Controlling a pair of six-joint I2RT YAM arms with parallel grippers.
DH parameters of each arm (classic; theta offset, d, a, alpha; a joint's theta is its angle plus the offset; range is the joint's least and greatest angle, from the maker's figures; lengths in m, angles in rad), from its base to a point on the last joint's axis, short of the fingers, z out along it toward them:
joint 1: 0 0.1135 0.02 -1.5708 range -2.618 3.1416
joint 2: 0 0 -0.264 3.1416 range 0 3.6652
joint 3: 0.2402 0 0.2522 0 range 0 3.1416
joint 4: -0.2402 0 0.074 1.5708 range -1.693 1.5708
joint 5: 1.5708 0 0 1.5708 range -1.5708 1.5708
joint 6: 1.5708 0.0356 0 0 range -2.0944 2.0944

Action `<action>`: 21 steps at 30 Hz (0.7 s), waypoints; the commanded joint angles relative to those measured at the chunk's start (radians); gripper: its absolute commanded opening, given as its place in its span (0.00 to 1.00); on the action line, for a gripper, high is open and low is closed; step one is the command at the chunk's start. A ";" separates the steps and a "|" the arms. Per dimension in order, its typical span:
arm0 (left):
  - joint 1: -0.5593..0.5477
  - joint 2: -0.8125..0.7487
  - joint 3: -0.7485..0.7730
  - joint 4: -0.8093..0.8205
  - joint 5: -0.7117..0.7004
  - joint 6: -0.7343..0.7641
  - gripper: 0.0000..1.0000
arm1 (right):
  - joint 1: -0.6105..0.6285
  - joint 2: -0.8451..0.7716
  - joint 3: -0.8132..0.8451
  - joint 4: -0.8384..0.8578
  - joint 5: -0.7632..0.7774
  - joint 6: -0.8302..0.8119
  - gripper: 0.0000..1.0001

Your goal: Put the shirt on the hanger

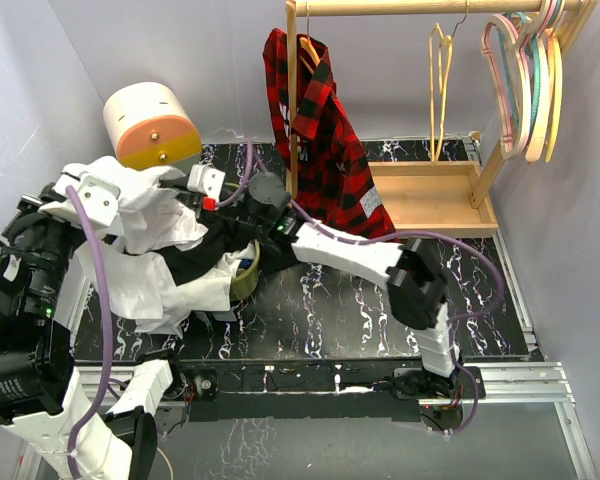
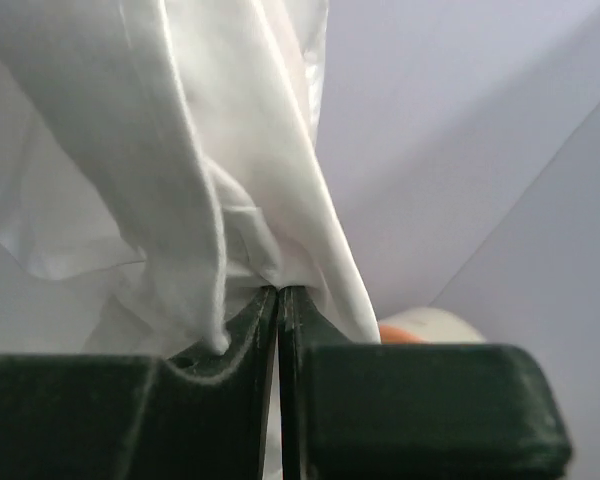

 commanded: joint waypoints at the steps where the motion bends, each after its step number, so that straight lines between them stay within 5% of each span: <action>1: 0.009 0.010 0.034 0.224 -0.036 -0.068 0.00 | 0.040 -0.233 -0.012 -0.001 0.074 -0.147 0.08; 12: 0.057 0.018 0.040 0.465 0.160 -0.170 0.00 | 0.245 -0.427 0.153 -0.424 0.330 -0.599 0.08; 21: 0.061 0.004 -0.066 0.936 0.249 -0.443 0.00 | 0.343 -0.455 0.388 -0.526 0.482 -0.820 0.08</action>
